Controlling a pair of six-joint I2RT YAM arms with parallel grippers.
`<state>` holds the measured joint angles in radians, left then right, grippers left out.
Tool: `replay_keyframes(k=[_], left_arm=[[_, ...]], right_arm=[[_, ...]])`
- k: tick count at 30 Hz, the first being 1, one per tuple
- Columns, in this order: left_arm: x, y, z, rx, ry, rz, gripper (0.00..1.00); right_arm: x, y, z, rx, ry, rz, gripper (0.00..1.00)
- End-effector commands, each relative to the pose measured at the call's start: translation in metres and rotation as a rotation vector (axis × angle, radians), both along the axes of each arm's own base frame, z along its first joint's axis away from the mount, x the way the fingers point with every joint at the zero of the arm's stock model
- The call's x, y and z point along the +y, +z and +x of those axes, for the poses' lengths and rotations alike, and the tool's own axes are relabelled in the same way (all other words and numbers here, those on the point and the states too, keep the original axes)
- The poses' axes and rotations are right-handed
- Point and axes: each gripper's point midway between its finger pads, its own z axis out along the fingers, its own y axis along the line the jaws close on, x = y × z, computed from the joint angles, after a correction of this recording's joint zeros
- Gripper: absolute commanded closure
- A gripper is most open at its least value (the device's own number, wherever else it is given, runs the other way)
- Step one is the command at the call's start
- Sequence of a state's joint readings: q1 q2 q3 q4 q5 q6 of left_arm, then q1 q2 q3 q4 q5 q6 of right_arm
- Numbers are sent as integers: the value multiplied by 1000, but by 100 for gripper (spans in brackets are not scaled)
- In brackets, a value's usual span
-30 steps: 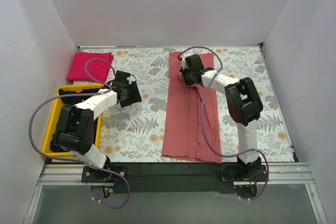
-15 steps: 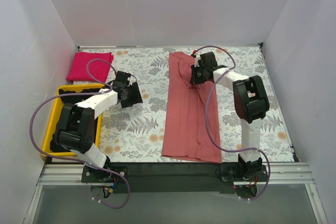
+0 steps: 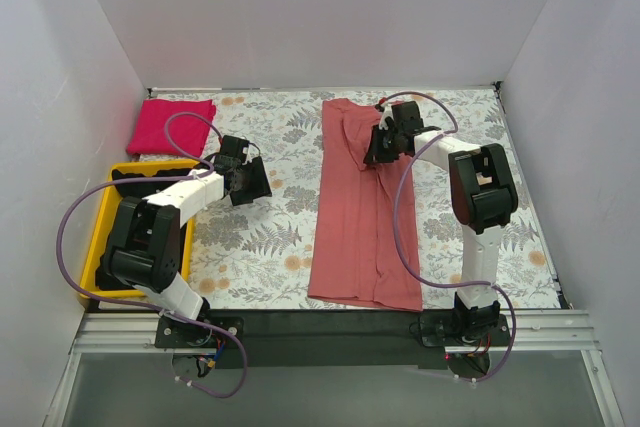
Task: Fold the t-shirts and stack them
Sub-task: Fold the tshirt
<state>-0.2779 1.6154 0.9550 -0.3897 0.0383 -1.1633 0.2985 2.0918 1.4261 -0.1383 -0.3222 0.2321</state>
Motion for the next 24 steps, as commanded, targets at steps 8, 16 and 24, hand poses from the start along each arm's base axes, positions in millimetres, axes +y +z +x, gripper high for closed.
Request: replay_keyframes(k=[8,16,24], left_arm=[[-4,8,5,-21,-19,-9,44],[-5,7,5,-19,-25,-12,45],[-7,6,4,-12,-31,-19,45]], right_arm=[[46,44,-2,-98,178,100,68],[77,37,-14,-100,259,97,66],[86,38,-13,-108,297,71,61]])
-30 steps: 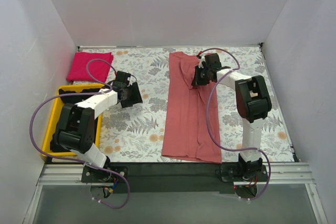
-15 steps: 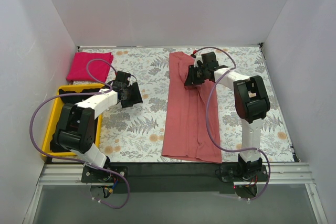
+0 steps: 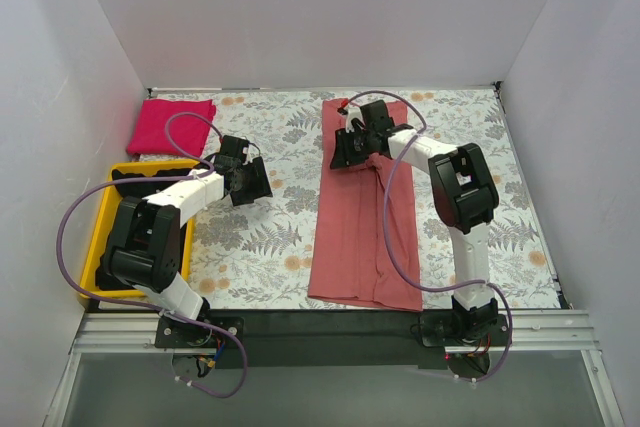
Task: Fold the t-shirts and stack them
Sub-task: Fold the tshirt
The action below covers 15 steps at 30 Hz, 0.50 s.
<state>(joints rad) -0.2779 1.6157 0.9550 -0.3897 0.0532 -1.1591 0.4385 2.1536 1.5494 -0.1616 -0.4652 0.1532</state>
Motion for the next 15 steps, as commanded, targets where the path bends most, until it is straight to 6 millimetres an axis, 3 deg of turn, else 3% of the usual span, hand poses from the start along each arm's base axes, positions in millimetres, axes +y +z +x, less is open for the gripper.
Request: replay_keyframes(k=[1,8,12,15], left_arm=[[-4,6,5,-17,-20,-9,45],[-4,8,6,-24,-18,-11,44],[-4,8,6,-25,-18,-9,44],[-4,7,5,-24,-18,-6,44]], right_arm=[[-4,25,16,-76,-7,-5,60],[-36,73,66,-151,-168,103,48],[-65,68,96,-101,-303,178,47],[-75,59,110,-80,-353,227,46]])
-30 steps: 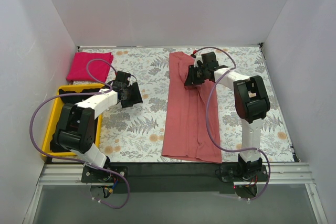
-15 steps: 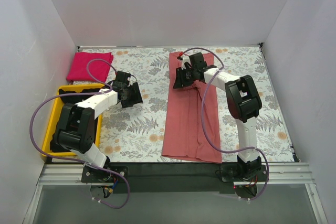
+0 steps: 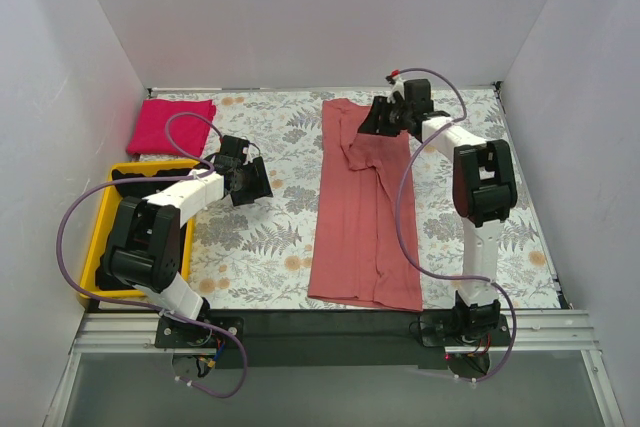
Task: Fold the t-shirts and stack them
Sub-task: Fold the tshirt
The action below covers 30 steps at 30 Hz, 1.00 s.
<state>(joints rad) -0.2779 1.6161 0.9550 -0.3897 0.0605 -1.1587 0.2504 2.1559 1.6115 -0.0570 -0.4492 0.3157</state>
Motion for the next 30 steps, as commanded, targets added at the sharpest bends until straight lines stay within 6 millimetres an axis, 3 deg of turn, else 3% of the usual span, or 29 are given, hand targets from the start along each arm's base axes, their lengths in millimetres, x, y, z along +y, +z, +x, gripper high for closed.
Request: replay_keyframes(k=[1,13,17,30], left_arm=[[-2,7,6,-26,-14,-1,44],[-2,3,6,-17,-17,1,44],[-3,3,5,-14,-18,-1,44],[-3,3,5,-15,-20,-1,44]], right_arm=[[-1,24,34,-65,-62,127,45],[13,-10,75,-27,-72,226,42],[17,-22,77,-11,-62,252,42],[42,-18,68,-18,59,308,42]])
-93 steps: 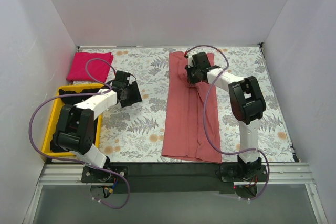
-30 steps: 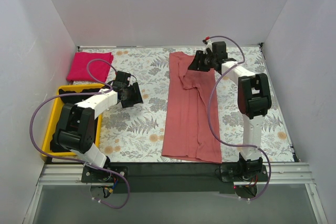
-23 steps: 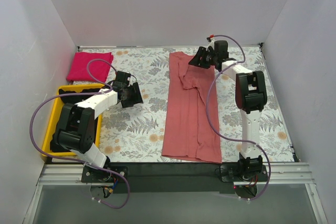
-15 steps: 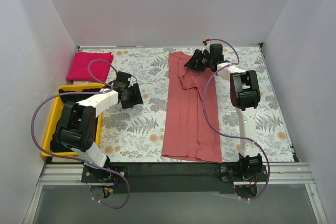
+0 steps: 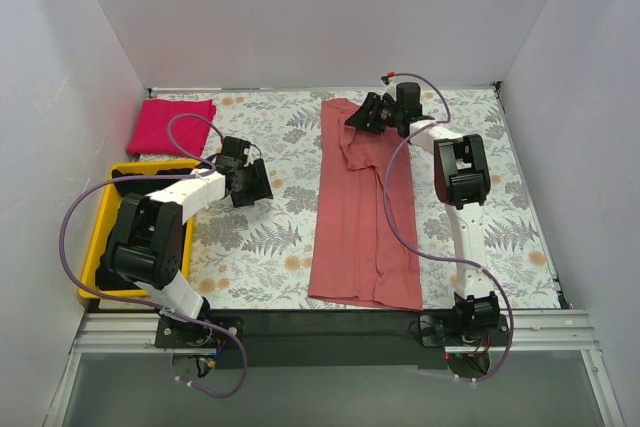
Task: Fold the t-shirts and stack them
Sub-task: Fold the tshirt
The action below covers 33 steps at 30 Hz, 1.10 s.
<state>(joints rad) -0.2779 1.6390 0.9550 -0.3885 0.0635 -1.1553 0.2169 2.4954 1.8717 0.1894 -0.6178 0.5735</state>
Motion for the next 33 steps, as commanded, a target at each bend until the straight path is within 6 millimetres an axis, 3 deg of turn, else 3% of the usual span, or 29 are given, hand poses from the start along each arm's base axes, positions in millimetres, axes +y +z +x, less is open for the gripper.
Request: replay_keyframes(k=[1,8,19,26,33], left_arm=[[-3,11,7,-36,-18,-5,44],[-3,13,7,-42,-19,-7,44],[-4,15,7,-47,-22,-9,44],[-3,14,7,-48,-22,-6,44],[-2,15,6,-47,-19,-7,44]], right_arm=[[17,22,4,-74,64,44,43],[31,24,-6,-88,122,53,43],[70,38,-26,-145,209,41,43],[109,60,-49,-201,292,50,43],[116,81,-61,-256,314,28,40]])
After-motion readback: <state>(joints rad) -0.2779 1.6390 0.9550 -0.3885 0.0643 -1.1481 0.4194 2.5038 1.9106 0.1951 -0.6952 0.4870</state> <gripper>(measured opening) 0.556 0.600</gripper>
